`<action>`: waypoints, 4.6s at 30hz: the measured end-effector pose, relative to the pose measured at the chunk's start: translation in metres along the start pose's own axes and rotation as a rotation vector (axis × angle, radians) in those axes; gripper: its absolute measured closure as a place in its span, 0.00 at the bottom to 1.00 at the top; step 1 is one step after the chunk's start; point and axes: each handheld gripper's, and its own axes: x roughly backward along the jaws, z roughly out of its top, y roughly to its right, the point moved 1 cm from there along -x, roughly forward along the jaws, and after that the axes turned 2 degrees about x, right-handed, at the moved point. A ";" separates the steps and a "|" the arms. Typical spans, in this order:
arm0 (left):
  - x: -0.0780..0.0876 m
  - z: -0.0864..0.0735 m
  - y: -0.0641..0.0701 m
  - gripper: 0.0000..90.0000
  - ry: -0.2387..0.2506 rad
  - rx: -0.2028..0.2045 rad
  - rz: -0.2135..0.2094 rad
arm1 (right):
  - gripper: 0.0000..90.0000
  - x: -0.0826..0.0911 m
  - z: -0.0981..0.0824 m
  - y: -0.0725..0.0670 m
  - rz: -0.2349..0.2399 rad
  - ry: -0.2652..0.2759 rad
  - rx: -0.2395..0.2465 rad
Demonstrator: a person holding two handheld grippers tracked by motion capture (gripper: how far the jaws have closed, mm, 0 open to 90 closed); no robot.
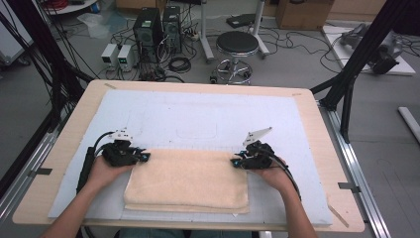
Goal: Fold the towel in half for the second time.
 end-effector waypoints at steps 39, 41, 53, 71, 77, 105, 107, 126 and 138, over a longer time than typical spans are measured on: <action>-0.035 0.085 -0.050 0.63 0.103 0.061 0.256 | 0.57 0.007 0.057 0.084 -0.322 0.031 -0.109; -0.030 0.077 -0.045 0.62 0.117 0.062 0.237 | 0.56 0.010 0.055 0.079 -0.288 0.062 -0.099; -0.017 0.033 -0.010 0.55 0.100 0.012 0.129 | 0.51 0.003 0.033 0.039 -0.190 0.050 -0.031; -0.019 0.011 0.008 0.55 0.058 -0.008 0.095 | 0.47 -0.011 0.016 0.038 -0.172 -0.014 -0.022; -0.016 0.010 0.008 0.54 0.091 -0.012 0.101 | 0.44 -0.009 0.017 0.038 -0.168 -0.004 -0.042; 0.029 0.001 0.023 0.19 0.142 0.000 0.093 | 0.17 0.026 0.023 0.000 -0.200 0.167 -0.116; 0.032 -0.001 0.024 0.19 0.144 0.000 0.099 | 0.17 0.028 0.017 -0.005 -0.215 0.179 -0.106; 0.047 -0.015 0.034 0.15 0.147 -0.001 0.102 | 0.14 0.039 -0.015 -0.019 -0.258 0.179 -0.142; 0.050 -0.017 0.039 0.15 0.146 -0.001 0.094 | 0.14 0.043 -0.022 -0.027 -0.273 0.160 -0.126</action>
